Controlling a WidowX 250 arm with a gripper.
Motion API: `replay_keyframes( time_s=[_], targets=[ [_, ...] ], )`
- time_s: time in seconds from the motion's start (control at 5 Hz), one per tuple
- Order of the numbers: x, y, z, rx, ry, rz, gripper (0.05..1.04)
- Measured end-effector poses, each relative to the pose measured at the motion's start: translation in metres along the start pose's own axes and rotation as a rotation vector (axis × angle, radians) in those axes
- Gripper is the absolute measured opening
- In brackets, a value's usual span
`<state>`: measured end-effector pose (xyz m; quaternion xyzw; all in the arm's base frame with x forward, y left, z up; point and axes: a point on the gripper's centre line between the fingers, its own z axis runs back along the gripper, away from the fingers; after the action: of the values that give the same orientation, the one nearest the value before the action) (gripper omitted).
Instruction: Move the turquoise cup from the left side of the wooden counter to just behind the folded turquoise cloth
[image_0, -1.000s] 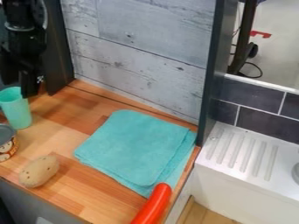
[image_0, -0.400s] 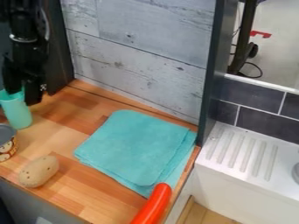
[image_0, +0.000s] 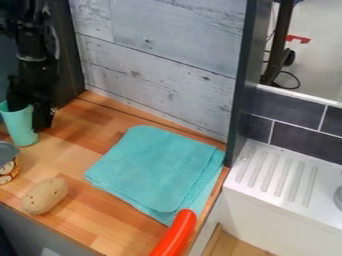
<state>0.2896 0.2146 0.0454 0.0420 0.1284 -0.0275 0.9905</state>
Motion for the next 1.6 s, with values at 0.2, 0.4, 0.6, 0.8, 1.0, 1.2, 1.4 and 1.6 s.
replay_keyframes(
  time_s=[0.2,0.4,0.6,0.8,1.0,1.2,1.4,1.6],
  targets=[
    [-0.002,-0.002,-0.002,-0.011,0.015,0.001,0.685],
    [-0.001,-0.003,-0.002,-0.016,0.014,0.023,0.390],
    [0.000,-0.003,-0.002,-0.017,0.005,0.016,0.189],
    [0.005,-0.005,0.002,-0.016,-0.025,0.009,0.122],
    [0.024,-0.036,0.044,0.025,-0.108,-0.095,0.115],
    [0.046,-0.082,0.075,0.024,-0.180,-0.239,0.115],
    [0.057,-0.109,0.079,0.019,-0.202,-0.319,0.115],
    [0.061,-0.111,0.078,0.009,-0.209,-0.326,0.115]
  ],
)
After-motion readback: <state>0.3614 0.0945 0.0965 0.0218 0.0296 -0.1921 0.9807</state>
